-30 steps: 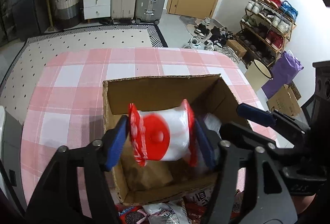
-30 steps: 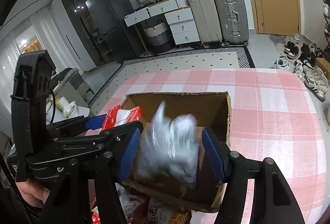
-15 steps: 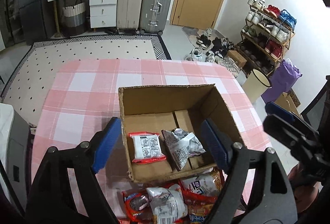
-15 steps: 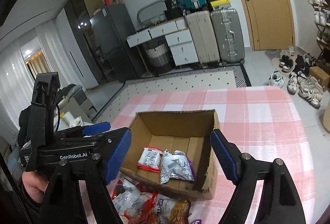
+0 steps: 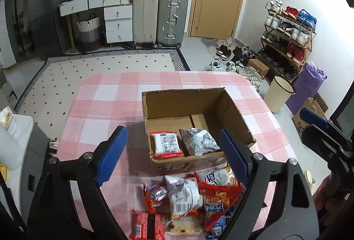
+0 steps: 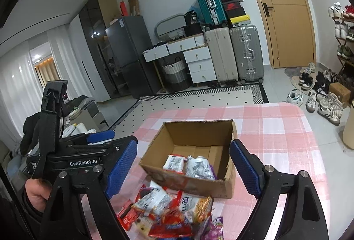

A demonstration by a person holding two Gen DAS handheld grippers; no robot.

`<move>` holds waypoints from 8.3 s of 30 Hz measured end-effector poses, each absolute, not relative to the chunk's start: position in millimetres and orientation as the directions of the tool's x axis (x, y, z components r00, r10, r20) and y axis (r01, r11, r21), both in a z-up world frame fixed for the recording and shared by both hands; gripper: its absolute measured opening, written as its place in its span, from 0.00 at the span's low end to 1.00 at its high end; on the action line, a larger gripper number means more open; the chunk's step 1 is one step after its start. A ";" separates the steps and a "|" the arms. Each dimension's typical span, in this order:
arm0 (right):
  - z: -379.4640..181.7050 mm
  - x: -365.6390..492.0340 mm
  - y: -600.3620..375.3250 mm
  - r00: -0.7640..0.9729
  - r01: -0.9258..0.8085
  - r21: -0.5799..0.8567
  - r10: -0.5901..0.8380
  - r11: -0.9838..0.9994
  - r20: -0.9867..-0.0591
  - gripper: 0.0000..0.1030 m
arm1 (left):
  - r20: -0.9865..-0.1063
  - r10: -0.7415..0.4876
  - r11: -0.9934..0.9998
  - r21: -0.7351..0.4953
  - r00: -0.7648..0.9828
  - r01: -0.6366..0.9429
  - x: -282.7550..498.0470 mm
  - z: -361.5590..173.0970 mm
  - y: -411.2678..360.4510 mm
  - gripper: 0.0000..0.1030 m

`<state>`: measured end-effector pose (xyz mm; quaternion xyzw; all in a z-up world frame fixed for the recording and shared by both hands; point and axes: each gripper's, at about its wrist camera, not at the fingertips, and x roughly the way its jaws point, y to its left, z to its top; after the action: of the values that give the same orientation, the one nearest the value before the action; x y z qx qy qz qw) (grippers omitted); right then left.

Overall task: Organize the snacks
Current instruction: 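Move both tools back above the remaining snack pile, then grasp the red cookie packet with the left gripper while right grasps the purple bag, then lift both held packets and carry them toward the cardboard box, then lower the red cookie packet and purple bag into the box with both grippers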

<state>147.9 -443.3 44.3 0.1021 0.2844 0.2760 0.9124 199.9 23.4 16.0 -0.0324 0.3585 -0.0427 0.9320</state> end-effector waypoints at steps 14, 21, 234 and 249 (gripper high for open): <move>48.0 90.7 -460.1 0.717 -0.429 0.324 0.536 0.843 -0.446 0.93 | -0.625 -0.080 0.997 -0.063 0.776 0.052 122.9 32.7 23.8 0.87; 43.1 71.7 -464.2 0.724 -0.415 0.322 0.523 0.851 -0.450 0.95 | -0.602 -0.094 0.995 -0.073 0.793 0.062 97.1 37.2 23.1 0.99; -101.9 43.0 -445.5 0.442 -0.486 0.320 0.545 0.813 -0.712 0.61 | -0.656 -0.264 0.965 -0.183 0.708 0.190 113.2 -17.4 40.6 0.40; -125.6 56.1 -458.7 0.413 -0.418 0.430 0.589 0.800 -0.695 0.38 | -0.663 -0.255 0.967 -0.182 0.704 0.179 110.7 -17.7 44.4 0.40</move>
<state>56.1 -458.7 -125.6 0.0952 0.4502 0.3013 0.8352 110.7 44.4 -17.7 -0.0518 0.3661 -0.1175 0.9217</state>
